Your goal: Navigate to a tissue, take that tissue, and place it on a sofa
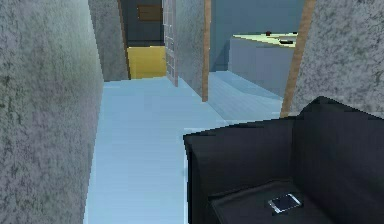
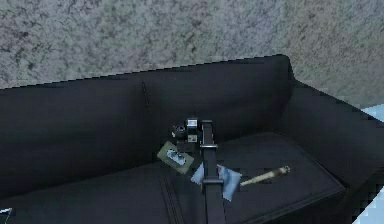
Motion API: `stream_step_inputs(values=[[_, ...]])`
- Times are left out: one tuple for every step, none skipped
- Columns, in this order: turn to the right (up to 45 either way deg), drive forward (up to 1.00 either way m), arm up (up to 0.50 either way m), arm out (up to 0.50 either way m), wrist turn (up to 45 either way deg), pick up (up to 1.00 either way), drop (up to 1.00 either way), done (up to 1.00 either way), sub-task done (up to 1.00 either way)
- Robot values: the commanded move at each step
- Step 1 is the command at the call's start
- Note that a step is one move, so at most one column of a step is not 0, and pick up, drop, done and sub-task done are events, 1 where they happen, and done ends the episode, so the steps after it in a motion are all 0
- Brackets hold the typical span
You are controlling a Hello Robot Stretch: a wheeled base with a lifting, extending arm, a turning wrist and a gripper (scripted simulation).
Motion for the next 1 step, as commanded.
stream_step_inputs(values=[[0.0,0.0,0.1,0.0,0.0,0.0,0.0,0.0,0.0]])
